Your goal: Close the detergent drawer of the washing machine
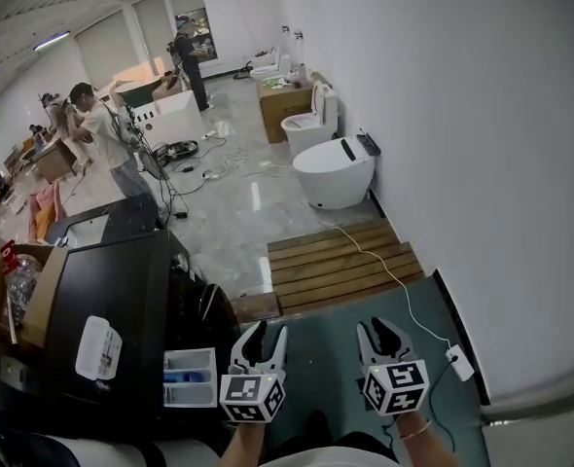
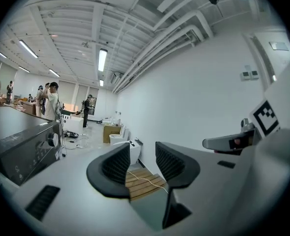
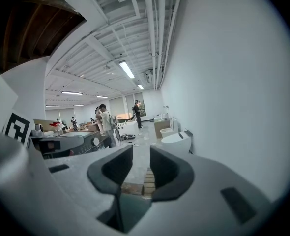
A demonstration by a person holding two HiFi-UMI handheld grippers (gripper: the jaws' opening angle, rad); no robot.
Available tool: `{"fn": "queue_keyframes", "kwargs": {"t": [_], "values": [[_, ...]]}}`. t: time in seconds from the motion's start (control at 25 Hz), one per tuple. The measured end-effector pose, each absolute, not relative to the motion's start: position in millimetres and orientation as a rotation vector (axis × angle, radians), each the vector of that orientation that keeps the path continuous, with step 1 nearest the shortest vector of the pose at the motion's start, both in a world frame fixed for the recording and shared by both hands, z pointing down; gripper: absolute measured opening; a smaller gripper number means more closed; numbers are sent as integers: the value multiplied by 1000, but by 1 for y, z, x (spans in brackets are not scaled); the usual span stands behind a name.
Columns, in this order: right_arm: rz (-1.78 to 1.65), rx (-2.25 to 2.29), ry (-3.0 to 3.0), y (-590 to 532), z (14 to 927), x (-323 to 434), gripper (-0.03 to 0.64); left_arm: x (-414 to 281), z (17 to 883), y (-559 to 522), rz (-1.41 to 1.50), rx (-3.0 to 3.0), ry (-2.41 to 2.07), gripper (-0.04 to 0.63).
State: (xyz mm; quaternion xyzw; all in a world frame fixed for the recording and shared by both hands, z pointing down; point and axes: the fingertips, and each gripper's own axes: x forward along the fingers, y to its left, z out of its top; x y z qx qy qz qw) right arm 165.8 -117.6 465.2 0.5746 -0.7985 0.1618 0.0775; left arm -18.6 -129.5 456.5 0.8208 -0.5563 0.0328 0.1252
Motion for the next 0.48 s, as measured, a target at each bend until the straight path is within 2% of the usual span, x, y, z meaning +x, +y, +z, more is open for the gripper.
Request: {"fn": "queue_keyframes", "kwargs": {"t": [0.48], "values": [[499,1398,-2593,-216,468,90,95,-76,452,-178,65,2223,-1920,135]]}}
